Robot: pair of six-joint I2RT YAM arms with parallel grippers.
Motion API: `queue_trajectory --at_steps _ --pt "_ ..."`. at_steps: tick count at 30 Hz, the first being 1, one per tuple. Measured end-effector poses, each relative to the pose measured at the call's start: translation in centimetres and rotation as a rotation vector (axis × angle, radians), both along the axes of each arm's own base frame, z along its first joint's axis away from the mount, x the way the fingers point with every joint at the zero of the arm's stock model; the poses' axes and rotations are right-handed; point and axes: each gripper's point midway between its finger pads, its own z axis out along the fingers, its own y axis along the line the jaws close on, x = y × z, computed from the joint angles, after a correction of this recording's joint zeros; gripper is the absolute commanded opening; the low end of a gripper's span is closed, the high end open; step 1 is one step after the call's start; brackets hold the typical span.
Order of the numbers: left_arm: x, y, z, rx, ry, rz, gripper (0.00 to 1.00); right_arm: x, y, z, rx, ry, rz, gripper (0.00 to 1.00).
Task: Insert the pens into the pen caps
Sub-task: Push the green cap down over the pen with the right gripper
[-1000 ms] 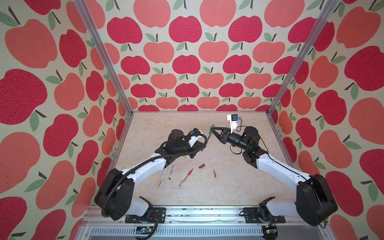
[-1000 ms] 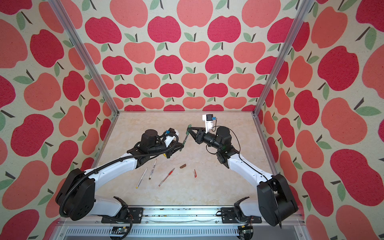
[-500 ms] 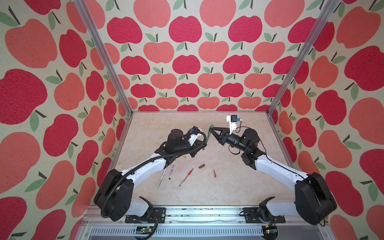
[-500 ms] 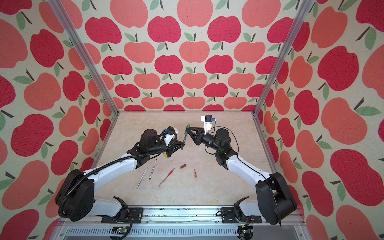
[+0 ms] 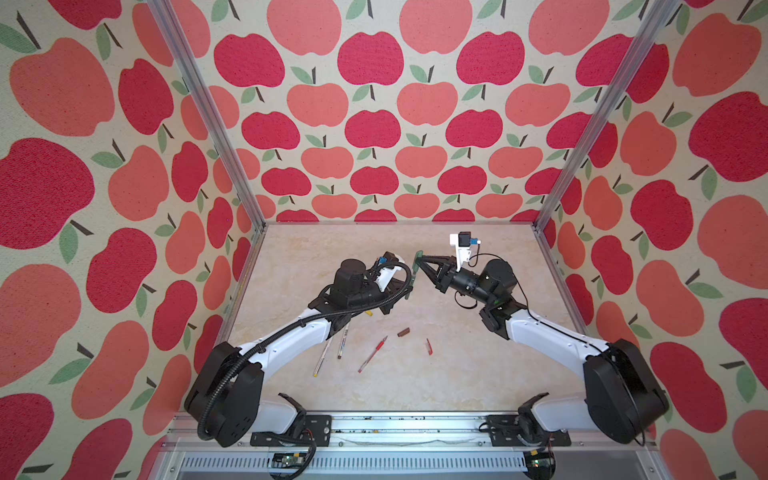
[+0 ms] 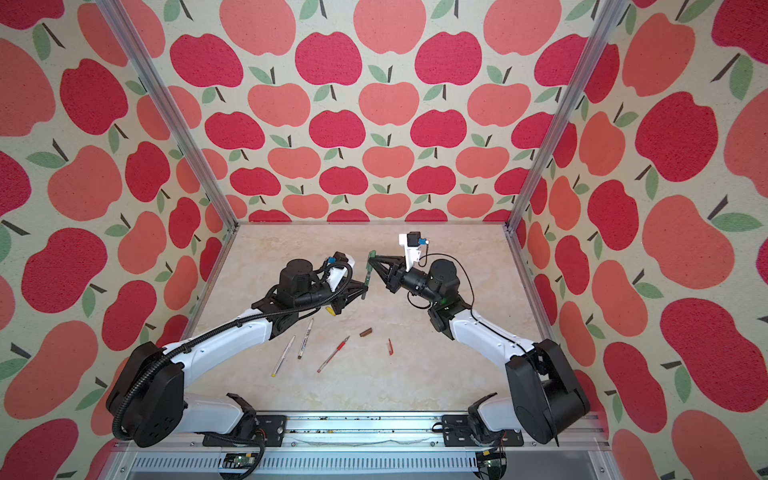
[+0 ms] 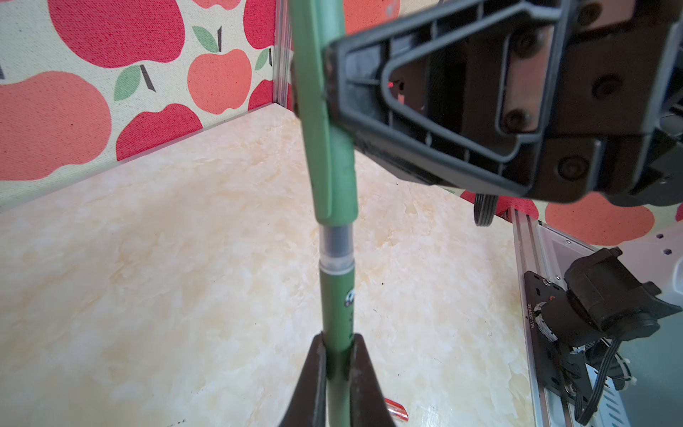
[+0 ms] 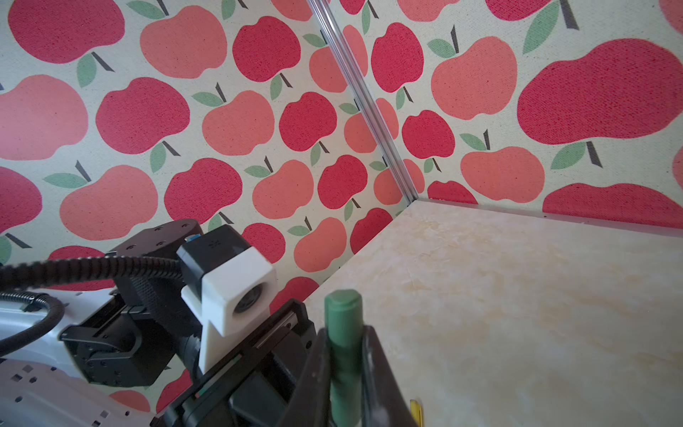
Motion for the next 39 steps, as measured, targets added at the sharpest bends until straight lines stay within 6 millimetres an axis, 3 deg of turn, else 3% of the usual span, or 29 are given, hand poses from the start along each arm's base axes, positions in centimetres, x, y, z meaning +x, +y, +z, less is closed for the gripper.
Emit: queue_trajectory --at_steps 23,39 --pt "0.7 0.8 -0.7 0.031 0.006 0.038 0.00 0.1 0.9 -2.2 -0.031 0.012 0.021 0.13" --pt "0.6 1.1 -2.9 0.096 0.062 0.028 0.00 -0.2 1.6 -4.6 -0.049 0.026 -0.031 0.11"
